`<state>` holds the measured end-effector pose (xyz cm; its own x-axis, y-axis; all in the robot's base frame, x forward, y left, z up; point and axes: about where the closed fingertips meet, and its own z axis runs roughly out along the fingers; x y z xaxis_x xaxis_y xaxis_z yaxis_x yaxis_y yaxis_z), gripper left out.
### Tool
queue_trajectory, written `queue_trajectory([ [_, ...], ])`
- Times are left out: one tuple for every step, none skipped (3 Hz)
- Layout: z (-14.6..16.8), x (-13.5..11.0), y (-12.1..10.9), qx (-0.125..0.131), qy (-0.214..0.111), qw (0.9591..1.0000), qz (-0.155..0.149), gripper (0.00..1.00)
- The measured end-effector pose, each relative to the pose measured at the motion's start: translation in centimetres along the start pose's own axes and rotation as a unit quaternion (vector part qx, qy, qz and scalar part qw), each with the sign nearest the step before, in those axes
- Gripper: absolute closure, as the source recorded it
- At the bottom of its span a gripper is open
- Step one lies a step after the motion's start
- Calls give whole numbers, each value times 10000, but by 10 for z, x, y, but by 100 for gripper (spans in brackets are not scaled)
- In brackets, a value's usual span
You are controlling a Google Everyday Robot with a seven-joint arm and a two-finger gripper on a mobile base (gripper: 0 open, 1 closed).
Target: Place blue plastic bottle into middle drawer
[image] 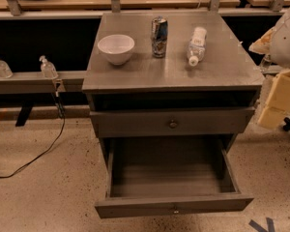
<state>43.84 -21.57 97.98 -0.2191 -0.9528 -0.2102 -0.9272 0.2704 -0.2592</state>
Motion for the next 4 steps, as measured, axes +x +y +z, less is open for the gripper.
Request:
queue_trajectory([
  [0,0,-2,22,-13,10000,1,0],
  [25,9,-67,387,-45,9986,353,0],
  [37,19,-140,738,-108,9938,830,0],
  [73,16,-198,699,-363,9887,1278,0],
])
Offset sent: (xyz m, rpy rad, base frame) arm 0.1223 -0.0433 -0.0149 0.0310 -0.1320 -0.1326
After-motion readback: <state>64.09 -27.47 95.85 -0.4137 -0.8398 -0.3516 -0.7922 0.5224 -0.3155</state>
